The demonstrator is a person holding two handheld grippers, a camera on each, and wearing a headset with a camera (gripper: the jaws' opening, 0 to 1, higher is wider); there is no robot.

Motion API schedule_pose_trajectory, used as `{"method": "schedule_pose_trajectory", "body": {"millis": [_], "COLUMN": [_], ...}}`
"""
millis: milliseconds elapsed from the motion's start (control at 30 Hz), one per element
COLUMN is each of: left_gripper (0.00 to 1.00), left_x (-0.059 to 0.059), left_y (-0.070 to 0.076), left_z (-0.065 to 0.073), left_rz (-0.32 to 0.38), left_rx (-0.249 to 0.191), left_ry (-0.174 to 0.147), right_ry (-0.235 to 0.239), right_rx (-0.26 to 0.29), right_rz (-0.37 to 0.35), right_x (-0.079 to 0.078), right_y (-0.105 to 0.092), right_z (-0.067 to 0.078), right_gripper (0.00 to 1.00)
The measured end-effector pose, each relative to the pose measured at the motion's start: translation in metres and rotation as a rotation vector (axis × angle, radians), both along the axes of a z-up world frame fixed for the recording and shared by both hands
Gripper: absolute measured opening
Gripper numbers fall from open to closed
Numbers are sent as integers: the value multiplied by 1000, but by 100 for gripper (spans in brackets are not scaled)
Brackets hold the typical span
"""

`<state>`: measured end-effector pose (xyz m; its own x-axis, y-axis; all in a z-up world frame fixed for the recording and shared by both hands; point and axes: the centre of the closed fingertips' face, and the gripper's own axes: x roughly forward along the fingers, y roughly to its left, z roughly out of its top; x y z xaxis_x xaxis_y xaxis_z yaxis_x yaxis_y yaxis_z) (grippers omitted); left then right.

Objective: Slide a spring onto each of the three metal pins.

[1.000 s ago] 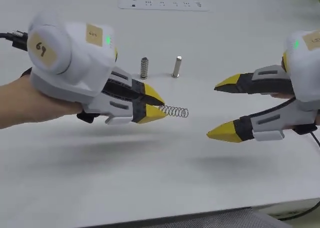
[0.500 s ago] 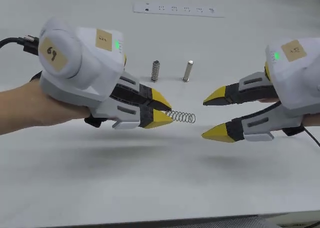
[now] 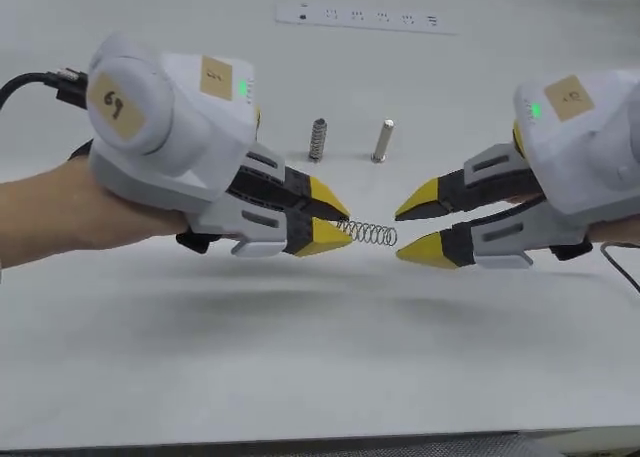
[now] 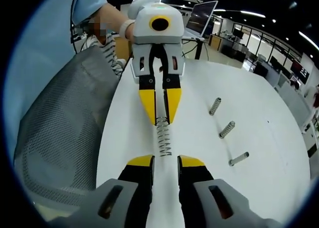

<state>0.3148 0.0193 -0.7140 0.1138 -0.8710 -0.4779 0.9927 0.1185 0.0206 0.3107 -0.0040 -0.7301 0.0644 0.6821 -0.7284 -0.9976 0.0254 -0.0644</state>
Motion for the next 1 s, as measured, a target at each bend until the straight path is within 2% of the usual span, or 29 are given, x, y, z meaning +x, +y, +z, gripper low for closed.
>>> {"method": "schedule_pose_trajectory", "body": {"millis": [533,1000], "left_gripper": [1,1], "left_x": [-2,-4], "left_y": [2,4], "left_z": [0,-1], "left_rz": [0,4], "left_rx": [-2,-7], "left_ry": [7,20], "right_ry": [-10,-12], "right_rx": [-5,-10], "right_rz": [32,51], "right_x": [0,-1], "right_y": [5,5], "right_z": [-5,-7], "right_gripper": [8,8]}}
